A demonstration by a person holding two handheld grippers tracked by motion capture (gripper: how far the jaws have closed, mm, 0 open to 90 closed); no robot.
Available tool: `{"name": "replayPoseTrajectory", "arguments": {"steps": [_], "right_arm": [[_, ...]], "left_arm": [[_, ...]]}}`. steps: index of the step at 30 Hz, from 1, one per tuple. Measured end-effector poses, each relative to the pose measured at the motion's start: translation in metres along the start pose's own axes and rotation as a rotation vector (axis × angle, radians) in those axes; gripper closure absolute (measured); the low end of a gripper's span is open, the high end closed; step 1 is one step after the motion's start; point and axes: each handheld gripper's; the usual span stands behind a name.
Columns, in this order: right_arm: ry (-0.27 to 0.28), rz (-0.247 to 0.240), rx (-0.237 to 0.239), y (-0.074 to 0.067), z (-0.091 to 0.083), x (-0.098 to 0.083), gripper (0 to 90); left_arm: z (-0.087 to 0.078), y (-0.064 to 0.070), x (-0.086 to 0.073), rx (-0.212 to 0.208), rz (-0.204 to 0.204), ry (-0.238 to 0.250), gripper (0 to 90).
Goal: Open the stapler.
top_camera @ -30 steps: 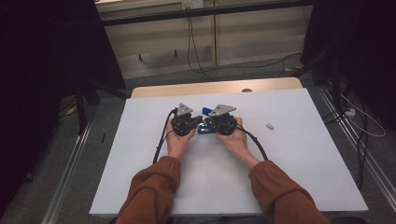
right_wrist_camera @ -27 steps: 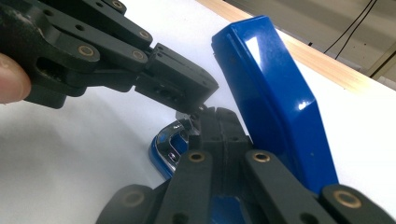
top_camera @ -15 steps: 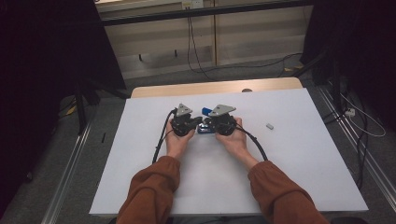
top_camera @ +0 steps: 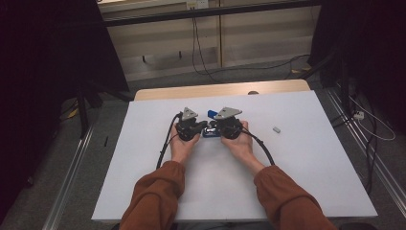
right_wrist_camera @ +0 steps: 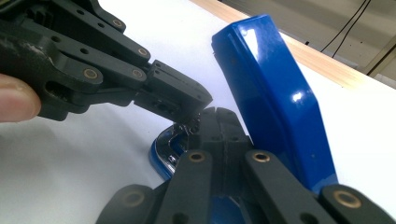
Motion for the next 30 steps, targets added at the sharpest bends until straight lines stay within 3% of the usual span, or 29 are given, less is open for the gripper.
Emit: {"name": "replayPoseTrajectory", "arguments": {"steps": [7,30], "right_arm": [[0.010,0.009,-0.024,-0.0006,-0.0019,0.0008,90.0],[0.021,0.017,-0.038,0.0008,-0.0044,0.0012,90.0]], "left_arm": [[-0.0001,0.0016,0.0006,0.015,0.010,-0.007,90.0],[0.0002,0.0019,-0.0002,0.014,0.009,0.004,90.0]]}}
Point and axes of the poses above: each handheld gripper's, and its own axes: z roughly forward along the jaws, x roughly out of its top, y roughly to its right
